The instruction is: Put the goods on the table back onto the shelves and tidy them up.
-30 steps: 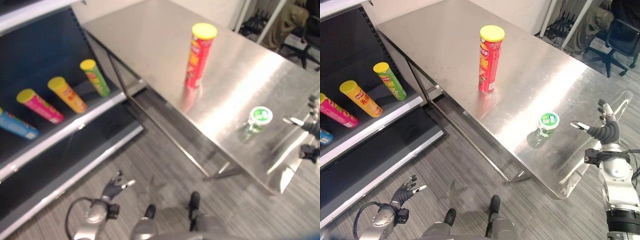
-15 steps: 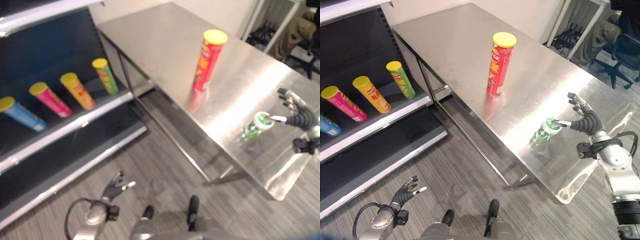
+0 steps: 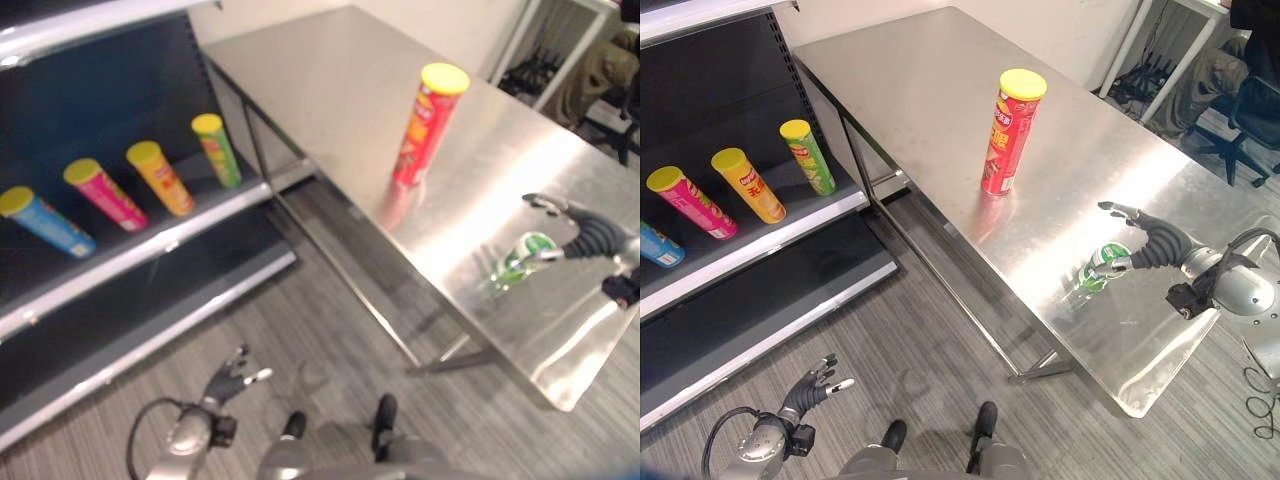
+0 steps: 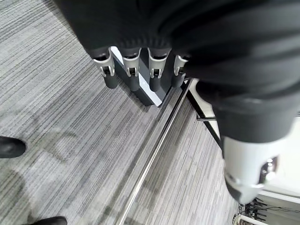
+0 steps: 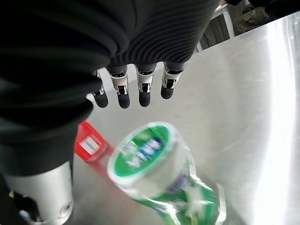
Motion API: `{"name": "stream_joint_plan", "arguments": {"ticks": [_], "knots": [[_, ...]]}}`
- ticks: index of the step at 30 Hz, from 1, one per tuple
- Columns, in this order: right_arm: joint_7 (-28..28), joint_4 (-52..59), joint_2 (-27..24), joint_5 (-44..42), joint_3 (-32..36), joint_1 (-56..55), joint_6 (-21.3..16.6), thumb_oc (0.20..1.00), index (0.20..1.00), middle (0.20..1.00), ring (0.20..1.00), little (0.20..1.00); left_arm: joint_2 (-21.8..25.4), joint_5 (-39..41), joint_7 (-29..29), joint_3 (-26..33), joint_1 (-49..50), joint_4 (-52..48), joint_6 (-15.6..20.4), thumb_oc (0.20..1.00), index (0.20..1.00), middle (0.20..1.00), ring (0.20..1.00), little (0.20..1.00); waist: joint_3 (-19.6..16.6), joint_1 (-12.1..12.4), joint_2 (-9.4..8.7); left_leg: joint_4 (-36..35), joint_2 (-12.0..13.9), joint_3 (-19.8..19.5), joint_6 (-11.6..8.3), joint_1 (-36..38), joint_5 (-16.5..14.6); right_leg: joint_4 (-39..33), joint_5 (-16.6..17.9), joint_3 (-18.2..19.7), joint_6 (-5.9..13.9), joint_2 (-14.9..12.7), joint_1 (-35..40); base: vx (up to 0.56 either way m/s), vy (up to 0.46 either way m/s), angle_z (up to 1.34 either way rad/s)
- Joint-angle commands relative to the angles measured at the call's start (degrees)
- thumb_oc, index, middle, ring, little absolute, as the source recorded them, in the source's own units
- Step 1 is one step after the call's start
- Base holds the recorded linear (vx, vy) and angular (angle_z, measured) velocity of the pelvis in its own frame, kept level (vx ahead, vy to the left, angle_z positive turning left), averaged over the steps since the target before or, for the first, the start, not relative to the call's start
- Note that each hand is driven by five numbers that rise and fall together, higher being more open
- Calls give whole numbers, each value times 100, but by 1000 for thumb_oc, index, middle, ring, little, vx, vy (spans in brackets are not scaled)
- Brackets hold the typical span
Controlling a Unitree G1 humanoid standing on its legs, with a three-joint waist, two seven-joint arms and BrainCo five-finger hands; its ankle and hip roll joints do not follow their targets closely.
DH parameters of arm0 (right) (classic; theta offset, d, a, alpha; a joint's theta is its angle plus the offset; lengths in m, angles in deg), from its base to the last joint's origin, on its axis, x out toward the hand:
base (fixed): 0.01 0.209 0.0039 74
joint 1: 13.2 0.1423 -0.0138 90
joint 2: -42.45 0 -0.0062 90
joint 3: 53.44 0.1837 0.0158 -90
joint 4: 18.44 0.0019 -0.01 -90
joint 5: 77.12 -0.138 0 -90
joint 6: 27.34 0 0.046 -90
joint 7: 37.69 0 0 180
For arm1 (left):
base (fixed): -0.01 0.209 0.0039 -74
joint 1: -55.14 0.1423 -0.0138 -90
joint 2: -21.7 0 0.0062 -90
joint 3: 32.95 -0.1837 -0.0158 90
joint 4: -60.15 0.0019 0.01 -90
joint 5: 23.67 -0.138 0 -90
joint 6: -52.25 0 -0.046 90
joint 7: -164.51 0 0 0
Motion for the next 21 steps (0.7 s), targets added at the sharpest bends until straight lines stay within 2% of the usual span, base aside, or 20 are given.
{"name": "stream_joint_plan", "arguments": {"ticks": [1,5,10,11,12,13,14,21], "knots": [[12,35,-236,252,-242,350,-120,1000,1000,1000,1000,1000,477,-136,14,78,-95,-311,315,1000,1000,1000,1000,1000,-104,100,-241,-7,28,575,-27,230,-536,71,-262,-55,763,-633,170,-6,2,-3],[-15,71,-202,227,-258,299,-109,1000,1000,1000,1000,1000,497,-134,18,76,-73,-345,323,1000,1000,1000,1000,1000,-104,99,-238,-7,22,599,-16,233,-540,71,-259,-38,763,-633,159,-5,1,-2],[-52,-8,-104,308,-676,591,-77,1000,1000,1000,1000,1000,538,-134,65,55,-99,-377,334,1000,1000,1000,1000,1000,-111,115,-241,-7,29,632,0,245,-542,64,-254,8,762,-628,148,0,0,0],[-49,-18,-102,308,-707,622,-78,570,570,570,570,570,535,-133,65,64,-93,-378,333,1000,1000,1000,1000,1000,-114,107,-242,-7,29,633,0,244,-542,64,-254,10,761,-627,147,0,0,0],[-36,-49,-78,315,-738,646,-70,373,373,373,373,373,532,-119,79,65,-94,-387,334,1000,1000,1000,1000,1000,-113,109,-244,-7,29,642,2,246,-542,59,-252,15,760,-626,152,0,0,0],[-35,-50,-78,315,-742,650,-70,272,272,272,272,272,532,-119,79,66,-93,-387,334,1000,1000,1000,1000,1000,-113,108,-244,-7,29,642,2,246,-542,59,-252,16,760,-626,152,0,0,0],[21,-111,0,373,-857,793,-72,200,200,200,200,200,533,-119,114,65,-110,-362,324,1000,1000,1000,1000,1000,-106,120,-249,-7,32,648,5,240,-534,60,-259,20,754,-620,147,0,0,0],[103,-139,67,463,-894,896,-77,200,200,200,200,200,509,-118,147,94,-110,-304,301,1000,1000,1000,1000,1000,-107,139,-260,-7,35,654,0,232,-531,47,-266,12,756,-609,153,0,0,0]]}}
